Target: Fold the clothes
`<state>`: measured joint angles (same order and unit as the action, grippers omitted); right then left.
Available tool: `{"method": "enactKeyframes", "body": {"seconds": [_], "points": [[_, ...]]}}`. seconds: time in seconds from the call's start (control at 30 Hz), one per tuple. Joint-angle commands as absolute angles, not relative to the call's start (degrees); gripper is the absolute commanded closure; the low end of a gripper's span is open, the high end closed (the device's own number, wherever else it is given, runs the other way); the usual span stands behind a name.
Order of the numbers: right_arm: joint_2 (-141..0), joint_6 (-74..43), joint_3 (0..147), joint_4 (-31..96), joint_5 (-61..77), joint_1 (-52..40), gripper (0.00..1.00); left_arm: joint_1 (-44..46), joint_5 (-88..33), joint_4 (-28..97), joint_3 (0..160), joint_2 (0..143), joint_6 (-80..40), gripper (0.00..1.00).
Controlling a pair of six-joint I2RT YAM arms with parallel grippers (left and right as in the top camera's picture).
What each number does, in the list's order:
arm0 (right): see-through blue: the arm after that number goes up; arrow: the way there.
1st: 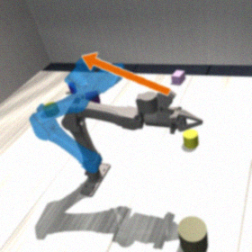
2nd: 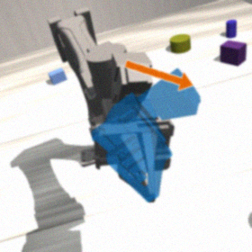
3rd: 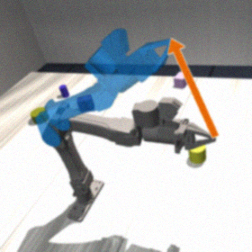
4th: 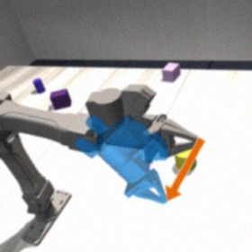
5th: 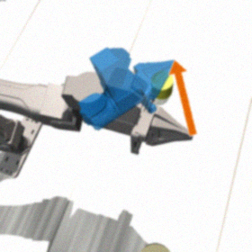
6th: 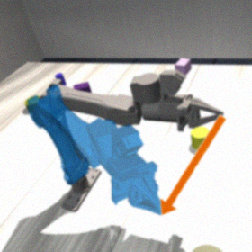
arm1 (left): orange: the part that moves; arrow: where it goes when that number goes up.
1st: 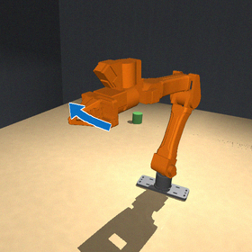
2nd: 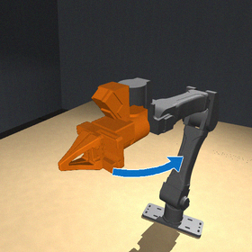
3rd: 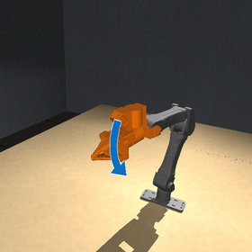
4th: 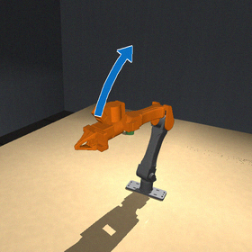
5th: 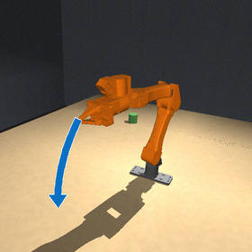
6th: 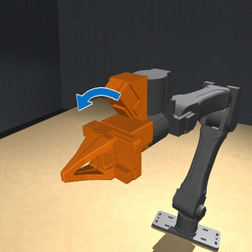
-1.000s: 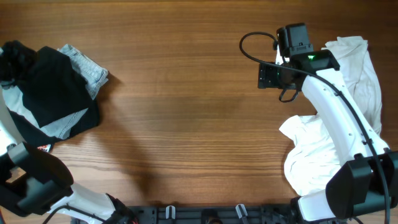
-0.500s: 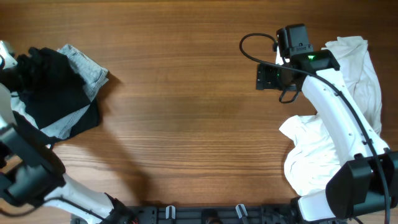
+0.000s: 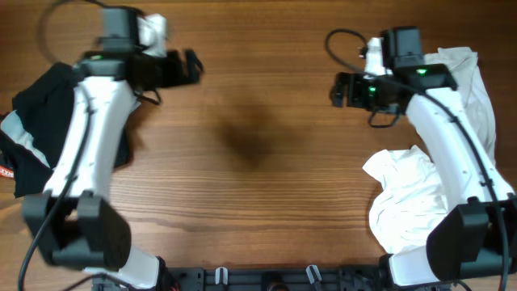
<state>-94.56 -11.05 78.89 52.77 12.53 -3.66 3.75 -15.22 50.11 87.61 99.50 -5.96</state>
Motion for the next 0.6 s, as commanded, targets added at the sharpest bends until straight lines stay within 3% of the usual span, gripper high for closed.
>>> {"method": "enactKeyframes", "body": {"seconds": [0.0,0.07,0.27,0.43,0.57], "points": [[-94.39,-6.85,79.26,60.29,16.25,0.93,0.0,6.26,-3.09,60.77,87.26,103.42,-6.46,0.0],[-94.39,-6.17,79.15,69.47,14.44,1.96,0.0,1.63,-3.09,73.69,87.26,103.55,-16.82,0.0],[-93.1,-7.66,79.15,75.81,14.48,1.96,0.0,0.58,1.15,83.15,87.2,102.24,-17.02,0.0],[-82.94,-8.97,78.35,74.48,14.44,1.93,0.0,0.64,1.13,80.77,83.59,92.05,-17.23,0.0],[-67.22,-9.69,70.91,64.14,14.41,1.89,0.0,2.35,1.91,72.25,74.17,75.61,-17.45,0.0]]}}
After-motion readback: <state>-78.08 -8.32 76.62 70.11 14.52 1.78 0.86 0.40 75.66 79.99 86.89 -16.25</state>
